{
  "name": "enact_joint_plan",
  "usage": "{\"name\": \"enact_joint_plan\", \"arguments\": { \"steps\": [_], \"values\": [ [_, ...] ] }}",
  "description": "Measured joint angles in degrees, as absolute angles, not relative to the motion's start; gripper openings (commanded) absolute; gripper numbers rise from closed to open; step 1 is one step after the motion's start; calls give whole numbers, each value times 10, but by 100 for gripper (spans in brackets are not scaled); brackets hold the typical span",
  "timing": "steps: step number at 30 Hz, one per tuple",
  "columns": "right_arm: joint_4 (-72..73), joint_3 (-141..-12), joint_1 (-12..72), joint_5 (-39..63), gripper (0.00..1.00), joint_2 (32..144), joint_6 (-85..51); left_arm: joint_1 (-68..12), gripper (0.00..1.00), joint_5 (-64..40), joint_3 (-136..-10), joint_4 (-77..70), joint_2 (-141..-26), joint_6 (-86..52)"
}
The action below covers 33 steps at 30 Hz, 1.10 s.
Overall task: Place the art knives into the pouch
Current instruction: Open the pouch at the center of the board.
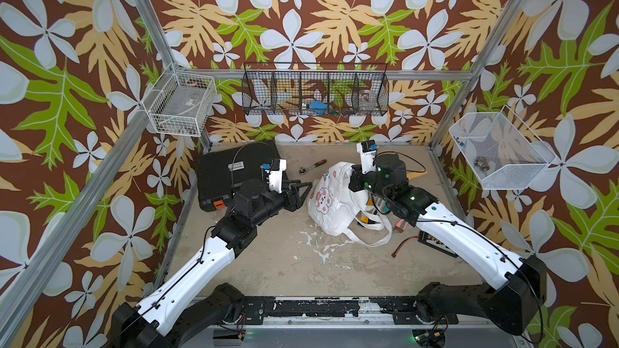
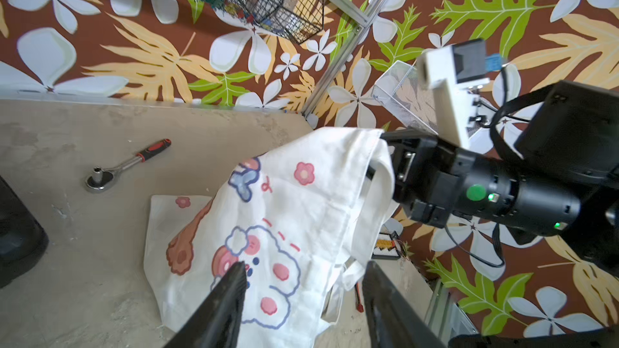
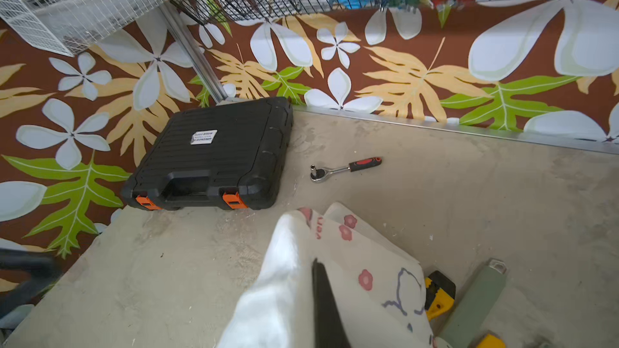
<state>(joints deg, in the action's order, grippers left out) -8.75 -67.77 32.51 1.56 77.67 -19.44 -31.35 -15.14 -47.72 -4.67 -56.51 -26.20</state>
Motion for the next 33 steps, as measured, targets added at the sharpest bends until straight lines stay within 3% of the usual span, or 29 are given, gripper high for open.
{"name": "enact_joint_plan", "arguments": {
  "steps": [9,20,26,33],
  "values": [
    [-177,-758,319,17,0,830,-160,-377,58,-123,-479,-15,-609,-216],
    [-201,-774,314,43,0,823,-146,-557,58,139,-475,15,-672,-144],
    [-201,-766,298,79,0,798,-148,-572,58,255,-452,10,-688,-116],
    [-201,-760,291,108,0,783,-150,-606,57,287,-462,-29,-717,-95]
  ]
}}
